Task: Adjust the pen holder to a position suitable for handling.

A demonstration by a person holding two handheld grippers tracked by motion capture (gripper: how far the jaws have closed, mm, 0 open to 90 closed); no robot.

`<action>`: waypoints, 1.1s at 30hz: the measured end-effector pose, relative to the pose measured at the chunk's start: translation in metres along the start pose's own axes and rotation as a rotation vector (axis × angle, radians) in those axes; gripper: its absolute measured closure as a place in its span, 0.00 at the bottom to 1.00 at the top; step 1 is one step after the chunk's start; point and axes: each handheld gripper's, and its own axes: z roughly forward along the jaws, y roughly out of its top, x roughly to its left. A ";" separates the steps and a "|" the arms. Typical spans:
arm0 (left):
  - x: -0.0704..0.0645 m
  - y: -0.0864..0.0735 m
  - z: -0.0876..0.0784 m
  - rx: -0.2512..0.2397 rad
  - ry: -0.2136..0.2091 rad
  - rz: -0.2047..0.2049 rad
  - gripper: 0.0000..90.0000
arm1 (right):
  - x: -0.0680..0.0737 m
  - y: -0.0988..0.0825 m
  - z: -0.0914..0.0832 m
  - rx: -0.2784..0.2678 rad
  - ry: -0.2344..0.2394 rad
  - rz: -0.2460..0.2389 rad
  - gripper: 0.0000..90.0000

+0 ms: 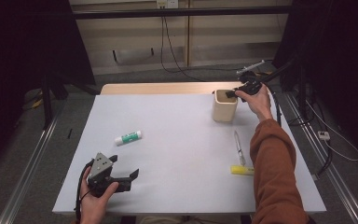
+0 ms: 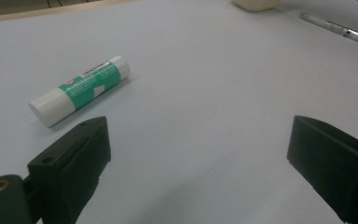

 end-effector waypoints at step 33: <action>0.001 -0.001 -0.001 0.008 0.000 0.010 0.07 | 0.052 0.004 -0.042 -0.049 0.013 -0.018 0.79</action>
